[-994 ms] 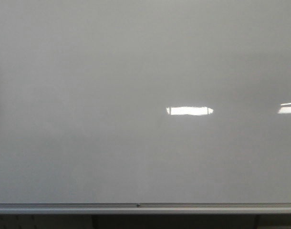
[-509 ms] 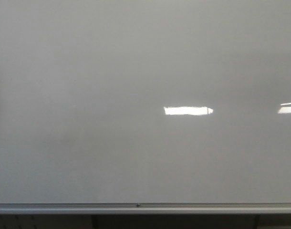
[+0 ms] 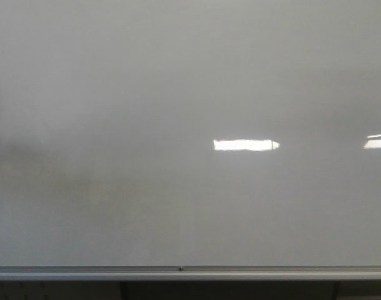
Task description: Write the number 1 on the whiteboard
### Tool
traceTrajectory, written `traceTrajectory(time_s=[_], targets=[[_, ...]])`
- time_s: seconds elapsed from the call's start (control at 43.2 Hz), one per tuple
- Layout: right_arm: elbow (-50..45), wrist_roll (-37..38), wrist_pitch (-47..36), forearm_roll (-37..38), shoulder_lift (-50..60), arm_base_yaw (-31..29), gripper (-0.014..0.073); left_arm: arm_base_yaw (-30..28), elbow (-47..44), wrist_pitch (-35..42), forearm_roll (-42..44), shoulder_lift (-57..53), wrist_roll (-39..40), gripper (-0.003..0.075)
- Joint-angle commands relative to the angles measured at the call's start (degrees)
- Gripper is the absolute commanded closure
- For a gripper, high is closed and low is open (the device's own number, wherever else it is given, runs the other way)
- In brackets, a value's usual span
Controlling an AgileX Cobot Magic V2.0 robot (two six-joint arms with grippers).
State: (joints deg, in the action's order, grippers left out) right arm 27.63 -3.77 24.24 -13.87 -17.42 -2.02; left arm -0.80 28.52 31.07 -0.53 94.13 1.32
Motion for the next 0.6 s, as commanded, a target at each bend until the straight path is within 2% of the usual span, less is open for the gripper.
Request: traceTrajectory(time_s=[0.0, 0.301, 0.462, 0.578], targets=[[1.6, -0.1, -4.1, -0.6, -0.9, 0.2, 0.0097, -0.1, 2.7, 4.8, 0.5, 0.4, 0.4, 0.0105], [1.6, -0.1, -4.1, -0.6, -0.9, 0.2, 0.0097, -0.1, 4.0, 5.9, 0.5, 3.2, 0.4, 0.0118], [1.6, -0.1, -4.1, -0.6, -0.9, 0.2, 0.0097, -0.1, 4.0, 6.0, 0.5, 3.2, 0.4, 0.0237], [1.6, -0.1, -4.1, -0.6, -0.9, 0.2, 0.0097, -0.1, 4.0, 6.0, 0.5, 3.2, 0.4, 0.0379]])
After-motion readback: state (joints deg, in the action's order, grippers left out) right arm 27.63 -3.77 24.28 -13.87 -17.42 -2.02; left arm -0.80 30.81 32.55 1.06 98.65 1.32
